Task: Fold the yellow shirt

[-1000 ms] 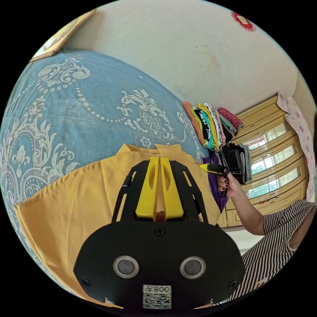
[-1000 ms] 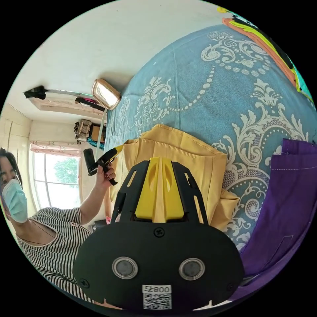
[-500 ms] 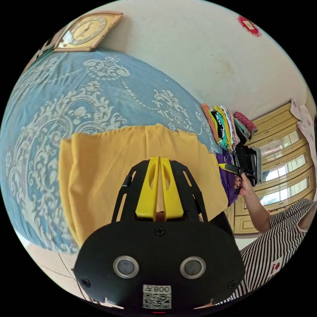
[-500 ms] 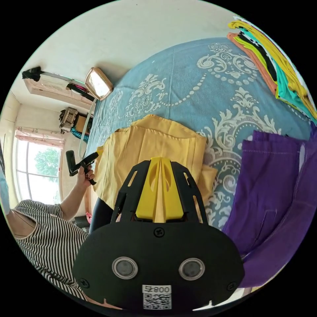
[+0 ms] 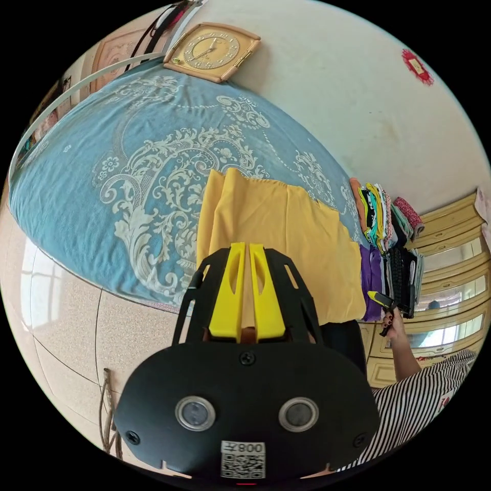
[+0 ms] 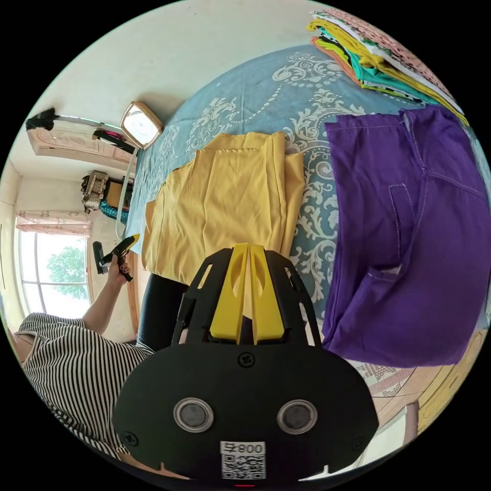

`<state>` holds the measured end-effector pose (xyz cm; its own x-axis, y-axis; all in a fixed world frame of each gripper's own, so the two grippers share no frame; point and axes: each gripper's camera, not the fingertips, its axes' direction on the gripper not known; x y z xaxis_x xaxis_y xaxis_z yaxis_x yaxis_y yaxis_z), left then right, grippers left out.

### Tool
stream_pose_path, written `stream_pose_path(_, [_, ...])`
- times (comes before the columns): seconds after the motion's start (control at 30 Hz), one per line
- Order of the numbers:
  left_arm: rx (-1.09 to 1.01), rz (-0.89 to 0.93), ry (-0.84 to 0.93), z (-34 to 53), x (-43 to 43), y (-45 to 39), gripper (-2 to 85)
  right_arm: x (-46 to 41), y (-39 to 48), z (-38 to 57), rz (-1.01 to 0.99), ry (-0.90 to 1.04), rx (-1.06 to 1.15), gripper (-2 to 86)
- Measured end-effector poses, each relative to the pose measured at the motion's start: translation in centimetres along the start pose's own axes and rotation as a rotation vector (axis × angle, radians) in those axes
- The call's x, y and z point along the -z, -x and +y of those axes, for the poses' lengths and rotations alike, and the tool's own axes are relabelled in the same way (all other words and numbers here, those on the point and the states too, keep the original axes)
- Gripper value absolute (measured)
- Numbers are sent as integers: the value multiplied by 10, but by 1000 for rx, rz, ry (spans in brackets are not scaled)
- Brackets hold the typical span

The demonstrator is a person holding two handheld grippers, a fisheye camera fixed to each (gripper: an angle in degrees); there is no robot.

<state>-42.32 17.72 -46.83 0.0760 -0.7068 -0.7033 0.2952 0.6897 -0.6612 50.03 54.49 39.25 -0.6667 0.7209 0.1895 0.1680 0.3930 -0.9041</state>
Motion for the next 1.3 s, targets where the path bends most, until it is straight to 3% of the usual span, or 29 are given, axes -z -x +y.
stream_pose_path(0.13, [61, 24, -53, 38, 18, 23, 63, 15, -2, 49, 11, -29, -39, 64])
stream_pose_path(0.33, [67, -15, 32, 57, 3, 38, 53, 18, 0, 73, 26, -31, -62, 70])
stream_pose_path(0.47, [75, -55, 98, 60, -14, 38, 17, 5, 2, 69, 83, 28, -68, 49])
stream_pose_path(0.63, [84, 14, 60, 71, -5, 45, 6, 12, 11, 82, 81, 36, -42, 10])
stream_pose_path(1.0, [69, -47, 145, 93, -31, 63, 7, 20, -4, 104, 53, 81, -93, 3])
stream_pose_path(1.17, [37, -49, 26, 107, -10, 54, 11, 56, -1, 122, 53, 5, -115, 2])
stream_pose_path(1.3, [-27, -30, 53, 104, -34, 36, 9, 80, 23, 118, 85, -57, -47, 2])
